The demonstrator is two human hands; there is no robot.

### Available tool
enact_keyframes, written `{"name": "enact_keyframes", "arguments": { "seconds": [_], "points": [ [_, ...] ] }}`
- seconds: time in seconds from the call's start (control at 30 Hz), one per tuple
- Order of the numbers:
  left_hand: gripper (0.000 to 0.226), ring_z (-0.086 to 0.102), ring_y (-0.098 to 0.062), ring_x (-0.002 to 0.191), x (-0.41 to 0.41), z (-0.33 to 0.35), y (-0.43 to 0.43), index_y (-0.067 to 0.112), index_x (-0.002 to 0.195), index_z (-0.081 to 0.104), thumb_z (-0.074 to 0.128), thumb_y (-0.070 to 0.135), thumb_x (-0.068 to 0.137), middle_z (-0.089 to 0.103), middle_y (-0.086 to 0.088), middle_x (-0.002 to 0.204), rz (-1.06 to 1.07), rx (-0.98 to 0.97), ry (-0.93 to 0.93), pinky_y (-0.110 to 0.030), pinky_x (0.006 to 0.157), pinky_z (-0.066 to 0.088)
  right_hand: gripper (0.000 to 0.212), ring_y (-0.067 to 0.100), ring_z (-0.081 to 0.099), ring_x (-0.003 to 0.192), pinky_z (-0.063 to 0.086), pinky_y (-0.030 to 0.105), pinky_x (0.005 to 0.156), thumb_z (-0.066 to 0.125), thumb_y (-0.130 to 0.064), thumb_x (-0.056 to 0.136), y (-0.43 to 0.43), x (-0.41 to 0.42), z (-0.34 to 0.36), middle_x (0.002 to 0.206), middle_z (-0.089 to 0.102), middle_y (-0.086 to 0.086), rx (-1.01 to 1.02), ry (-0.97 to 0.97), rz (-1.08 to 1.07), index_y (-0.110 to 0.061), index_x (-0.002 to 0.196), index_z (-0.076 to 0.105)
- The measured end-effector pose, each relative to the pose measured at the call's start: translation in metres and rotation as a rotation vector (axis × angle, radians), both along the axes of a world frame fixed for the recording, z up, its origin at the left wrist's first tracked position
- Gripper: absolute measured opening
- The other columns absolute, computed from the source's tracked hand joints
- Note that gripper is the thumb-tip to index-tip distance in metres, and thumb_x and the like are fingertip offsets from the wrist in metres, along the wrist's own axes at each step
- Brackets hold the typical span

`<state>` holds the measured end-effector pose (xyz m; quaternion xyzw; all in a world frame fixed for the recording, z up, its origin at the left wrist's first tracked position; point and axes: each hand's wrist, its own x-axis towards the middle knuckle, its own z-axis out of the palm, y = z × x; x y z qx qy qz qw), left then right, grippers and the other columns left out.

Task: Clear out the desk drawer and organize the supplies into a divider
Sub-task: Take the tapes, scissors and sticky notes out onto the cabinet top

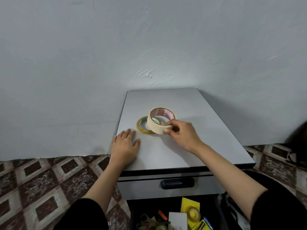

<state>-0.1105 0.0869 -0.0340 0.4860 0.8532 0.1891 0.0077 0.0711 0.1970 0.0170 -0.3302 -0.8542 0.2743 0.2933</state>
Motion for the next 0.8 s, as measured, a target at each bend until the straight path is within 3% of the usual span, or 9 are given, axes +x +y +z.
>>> {"name": "enact_keyframes", "arguments": {
  "seconds": [0.17, 0.8],
  "points": [
    [0.052, 0.017, -0.019, 0.143, 0.004, 0.003, -0.001, 0.018, 0.145, 0.031, 0.036, 0.039, 0.098, 0.024, -0.001, 0.154, 0.001, 0.024, 0.005, -0.035, 0.117, 0.010, 0.024, 0.022, 0.058, 0.088, 0.036, 0.024, 0.071, 0.064, -0.023, 0.087, 0.011, -0.030, 0.004, 0.099, 0.068, 0.009, 0.032, -0.113, 0.018, -0.011, 0.109, 0.066],
    [0.050, 0.019, -0.020, 0.142, 0.008, 0.007, -0.003, 0.017, 0.143, 0.036, 0.039, 0.036, 0.097, 0.028, -0.002, 0.153, 0.018, 0.056, -0.020, -0.034, 0.116, 0.010, 0.026, 0.028, 0.058, 0.103, 0.041, 0.028, 0.083, 0.059, -0.023, 0.090, 0.007, -0.055, 0.011, 0.110, 0.067, 0.010, 0.113, -0.265, 0.033, -0.011, 0.113, 0.063]
  ]
}}
